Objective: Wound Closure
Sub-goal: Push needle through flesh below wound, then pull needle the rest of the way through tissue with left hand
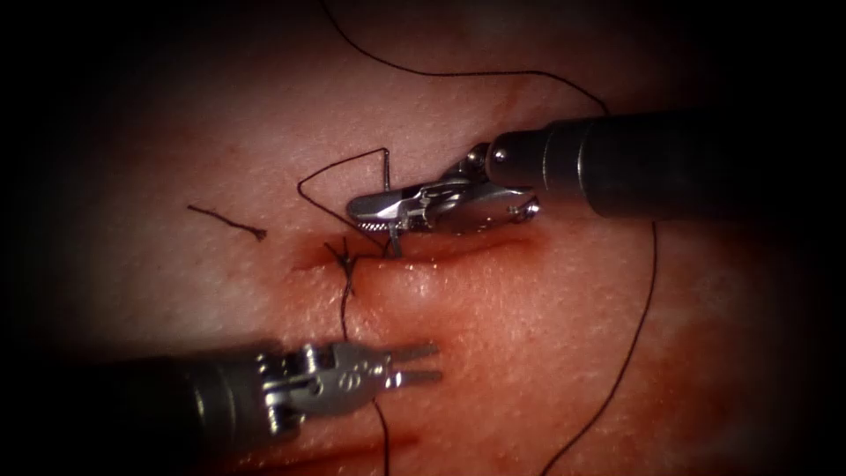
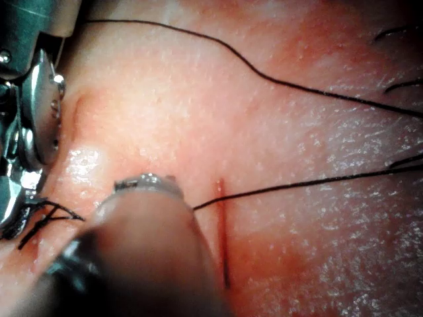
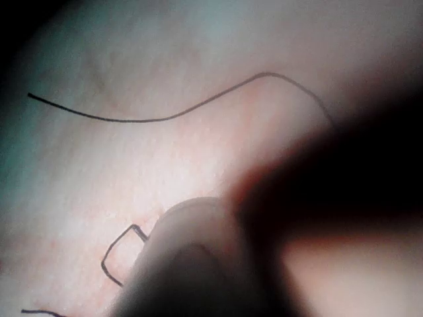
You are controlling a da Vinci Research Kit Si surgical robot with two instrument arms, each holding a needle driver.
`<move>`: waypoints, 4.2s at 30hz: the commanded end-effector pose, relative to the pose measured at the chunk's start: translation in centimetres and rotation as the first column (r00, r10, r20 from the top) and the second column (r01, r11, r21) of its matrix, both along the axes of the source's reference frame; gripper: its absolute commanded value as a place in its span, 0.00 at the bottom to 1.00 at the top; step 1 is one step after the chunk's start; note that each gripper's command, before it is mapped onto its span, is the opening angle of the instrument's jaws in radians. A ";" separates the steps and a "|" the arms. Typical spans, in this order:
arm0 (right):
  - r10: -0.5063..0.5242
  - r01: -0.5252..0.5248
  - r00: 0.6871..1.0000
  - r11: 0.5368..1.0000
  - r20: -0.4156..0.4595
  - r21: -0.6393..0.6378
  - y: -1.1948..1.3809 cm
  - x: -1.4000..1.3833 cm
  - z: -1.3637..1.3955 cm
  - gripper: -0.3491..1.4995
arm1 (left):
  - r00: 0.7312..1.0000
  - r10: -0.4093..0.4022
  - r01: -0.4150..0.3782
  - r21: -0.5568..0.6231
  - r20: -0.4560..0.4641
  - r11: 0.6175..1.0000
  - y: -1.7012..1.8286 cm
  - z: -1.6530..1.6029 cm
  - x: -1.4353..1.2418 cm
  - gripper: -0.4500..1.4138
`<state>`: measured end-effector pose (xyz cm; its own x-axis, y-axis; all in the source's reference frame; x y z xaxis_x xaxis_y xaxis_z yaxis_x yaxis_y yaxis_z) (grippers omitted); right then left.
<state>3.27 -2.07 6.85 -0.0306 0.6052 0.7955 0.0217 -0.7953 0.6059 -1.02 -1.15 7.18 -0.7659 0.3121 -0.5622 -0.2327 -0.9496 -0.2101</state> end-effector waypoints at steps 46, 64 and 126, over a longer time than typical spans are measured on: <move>-0.033 0.130 0.961 0.930 0.275 -0.343 -0.57 -0.20 -0.57 0.00 | 1.000 0.004 -0.003 0.014 -0.005 1.000 -0.04 0.02 0.02 0.23; -0.306 0.357 0.927 0.896 0.215 -0.263 -0.52 0.08 -0.57 0.00 | 1.000 0.015 -0.015 0.018 -0.005 1.000 -0.06 -0.01 0.13 0.23; 0.006 0.317 0.922 0.561 0.386 -0.765 0.82 -1.34 0.28 0.90 | 0.947 0.193 -0.117 -0.281 0.257 0.952 0.52 -0.45 -0.16 0.41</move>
<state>1.87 -1.26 7.10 -0.0142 0.9979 -0.0628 -0.3690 0.0531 0.9279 -1.12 -0.63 6.69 -0.5927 0.0160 -0.8053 -0.0420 -0.9991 0.0111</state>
